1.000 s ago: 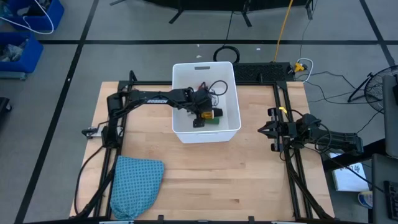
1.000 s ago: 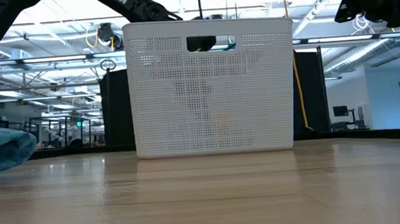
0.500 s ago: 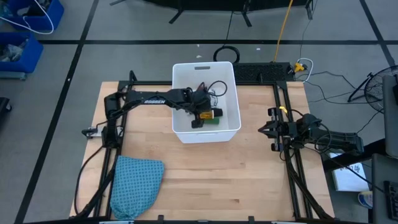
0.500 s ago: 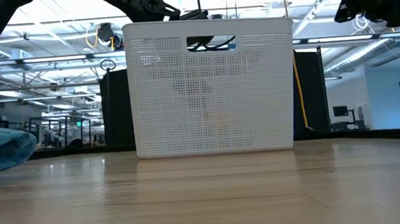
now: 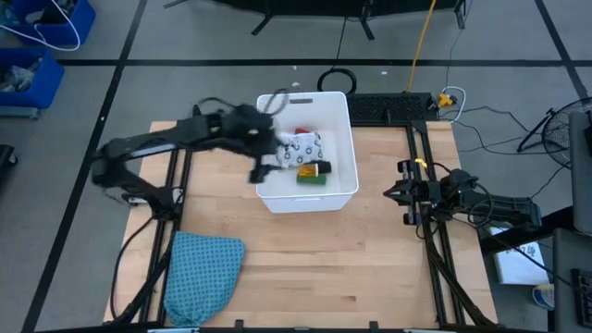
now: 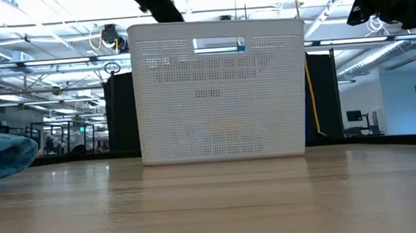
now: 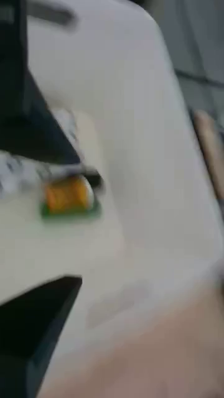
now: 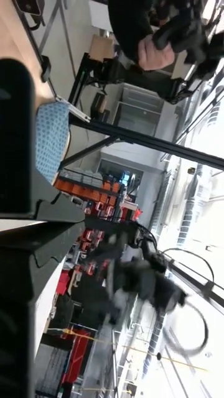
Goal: Pick & place medical supplies in basket/bin
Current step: Return to Home Position
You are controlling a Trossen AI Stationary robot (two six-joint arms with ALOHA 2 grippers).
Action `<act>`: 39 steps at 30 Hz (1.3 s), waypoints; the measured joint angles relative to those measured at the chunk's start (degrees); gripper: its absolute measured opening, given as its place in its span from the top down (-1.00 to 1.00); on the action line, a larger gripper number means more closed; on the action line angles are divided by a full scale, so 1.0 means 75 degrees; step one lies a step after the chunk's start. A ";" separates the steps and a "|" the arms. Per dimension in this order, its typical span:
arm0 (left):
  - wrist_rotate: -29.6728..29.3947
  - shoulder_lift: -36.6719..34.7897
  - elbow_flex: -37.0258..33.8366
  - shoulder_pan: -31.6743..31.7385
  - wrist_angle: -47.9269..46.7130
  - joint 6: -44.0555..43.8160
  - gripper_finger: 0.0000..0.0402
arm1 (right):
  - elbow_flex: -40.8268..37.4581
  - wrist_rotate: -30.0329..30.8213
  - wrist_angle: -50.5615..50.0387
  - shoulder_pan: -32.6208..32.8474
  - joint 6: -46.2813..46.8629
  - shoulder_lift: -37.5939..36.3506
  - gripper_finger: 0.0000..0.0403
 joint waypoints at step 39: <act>-0.0333 -0.8602 -1.1078 -0.0038 0.7537 -0.2393 0.99 | -0.0149 0.2393 -0.1139 0.0032 0.2222 0.0289 1.00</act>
